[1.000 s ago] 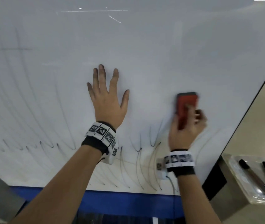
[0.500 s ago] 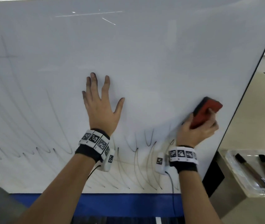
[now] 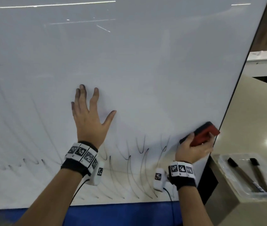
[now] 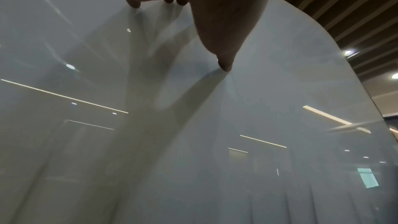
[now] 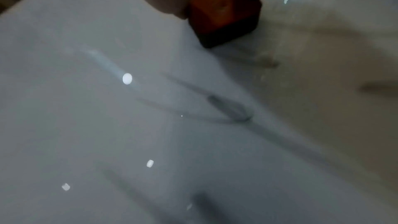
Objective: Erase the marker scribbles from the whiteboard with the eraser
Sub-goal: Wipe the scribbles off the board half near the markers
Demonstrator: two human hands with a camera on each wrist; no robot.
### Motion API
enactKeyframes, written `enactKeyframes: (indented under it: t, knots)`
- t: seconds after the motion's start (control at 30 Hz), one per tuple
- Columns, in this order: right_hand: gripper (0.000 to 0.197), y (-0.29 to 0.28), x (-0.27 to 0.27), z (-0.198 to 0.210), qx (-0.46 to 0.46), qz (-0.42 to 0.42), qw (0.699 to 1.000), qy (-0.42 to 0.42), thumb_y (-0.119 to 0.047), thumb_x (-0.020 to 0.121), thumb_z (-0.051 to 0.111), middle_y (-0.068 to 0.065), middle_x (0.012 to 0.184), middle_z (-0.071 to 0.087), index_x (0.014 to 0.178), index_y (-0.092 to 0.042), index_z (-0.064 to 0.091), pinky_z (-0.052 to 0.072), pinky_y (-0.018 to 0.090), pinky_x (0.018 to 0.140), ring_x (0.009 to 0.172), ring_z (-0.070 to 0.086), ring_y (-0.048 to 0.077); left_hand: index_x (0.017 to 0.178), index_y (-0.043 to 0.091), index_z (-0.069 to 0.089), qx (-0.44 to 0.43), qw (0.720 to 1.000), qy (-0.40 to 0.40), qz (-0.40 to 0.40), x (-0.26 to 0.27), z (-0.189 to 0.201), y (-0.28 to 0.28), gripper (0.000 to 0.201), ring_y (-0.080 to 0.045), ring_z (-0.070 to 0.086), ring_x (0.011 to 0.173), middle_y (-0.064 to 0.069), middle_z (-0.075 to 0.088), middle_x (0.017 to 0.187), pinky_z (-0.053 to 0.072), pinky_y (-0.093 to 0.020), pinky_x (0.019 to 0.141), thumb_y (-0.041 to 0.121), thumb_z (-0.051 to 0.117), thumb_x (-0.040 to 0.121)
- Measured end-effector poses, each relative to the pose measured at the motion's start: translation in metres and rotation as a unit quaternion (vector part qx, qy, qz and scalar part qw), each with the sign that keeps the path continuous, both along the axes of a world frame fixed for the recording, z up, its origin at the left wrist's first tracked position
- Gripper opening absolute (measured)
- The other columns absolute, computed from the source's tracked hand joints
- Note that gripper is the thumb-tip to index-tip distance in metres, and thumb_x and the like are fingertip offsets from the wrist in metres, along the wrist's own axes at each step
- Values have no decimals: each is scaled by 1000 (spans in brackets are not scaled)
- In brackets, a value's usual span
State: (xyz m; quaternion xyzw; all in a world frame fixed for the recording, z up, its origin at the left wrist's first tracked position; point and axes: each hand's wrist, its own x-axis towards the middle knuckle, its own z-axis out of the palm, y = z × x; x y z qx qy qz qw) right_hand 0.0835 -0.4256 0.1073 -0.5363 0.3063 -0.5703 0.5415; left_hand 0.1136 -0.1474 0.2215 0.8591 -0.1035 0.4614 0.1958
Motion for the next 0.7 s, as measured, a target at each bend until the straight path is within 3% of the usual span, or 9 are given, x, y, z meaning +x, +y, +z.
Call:
enactKeyframes:
  t: [0.07, 0.1, 0.2, 0.27, 0.4, 0.47, 0.57, 0.63, 0.7]
  knots:
    - [59, 32, 6, 19, -9, 27, 1000, -9, -8, 89, 71, 26, 135, 47, 143, -7, 49, 38, 36, 103, 122, 46, 35, 157, 19, 30, -5, 1000, 4, 1, -1, -1, -1, 82, -31, 9, 156, -15, 13, 167, 19, -59, 122, 56, 65, 92]
    - [55, 50, 6, 24, -92, 53, 994, 1, -10, 88, 73, 24, 134, 47, 139, -11, 52, 37, 35, 103, 120, 45, 32, 157, 19, 30, -6, 1000, 5, 3, -1, -2, -1, 82, -31, 9, 156, -15, 13, 167, 18, -59, 123, 56, 65, 92]
    - [45, 71, 2, 15, -367, 139, 918, 62, -15, 88, 76, 18, 133, 47, 128, -24, 59, 37, 39, 102, 117, 45, 33, 157, 19, 30, -2, 1000, -1, 7, 1, -4, -1, 82, -31, 10, 156, -16, 13, 167, 18, -59, 123, 58, 63, 93]
    - [42, 46, 3, 1, -408, 131, 901, 72, -17, 88, 76, 18, 133, 48, 126, -24, 60, 39, 41, 102, 116, 47, 35, 157, 19, 30, -6, 1000, -5, 5, 2, -5, -2, 81, -31, 10, 156, -17, 13, 167, 18, -58, 123, 58, 63, 93]
    - [54, -23, -8, -40, -128, 29, 989, 71, -18, 88, 71, 21, 134, 51, 138, -10, 52, 42, 47, 106, 121, 49, 34, 157, 19, 28, -16, 1000, 6, -1, 0, -9, -5, 81, -30, 8, 156, -16, 10, 168, 16, -57, 124, 57, 62, 94]
    - [61, -36, -10, -50, 33, -19, 998, 50, -19, 87, 68, 17, 138, 52, 143, -13, 46, 46, 53, 104, 122, 53, 32, 158, 19, 28, -21, 1000, 10, 1, -2, -12, -9, 83, -31, 7, 156, -16, 9, 168, 15, -57, 124, 58, 63, 94]
    - [62, -11, -1, -37, 67, -15, 996, 59, -19, 89, 67, 19, 137, 50, 146, -11, 44, 45, 51, 105, 123, 52, 36, 158, 17, 28, -31, 999, 10, 2, -3, -19, -16, 86, -32, 8, 156, -18, 10, 167, 16, -56, 124, 60, 63, 92]
    - [57, 30, 0, -19, -65, 51, 995, 61, -10, 86, 70, 23, 134, 49, 141, -10, 50, 40, 45, 106, 122, 48, 37, 158, 16, 28, -31, 999, 11, 3, -3, -23, -19, 86, -33, 8, 156, -19, 11, 167, 16, -56, 124, 61, 63, 92]
    - [52, 70, -6, -10, -304, 140, 938, 93, -8, 82, 72, 21, 132, 49, 131, -20, 57, 39, 43, 103, 117, 46, 35, 157, 16, 29, -19, 1000, 6, 12, -1, -25, -17, 85, -34, 10, 156, -21, 12, 166, 16, -56, 124, 62, 61, 93]
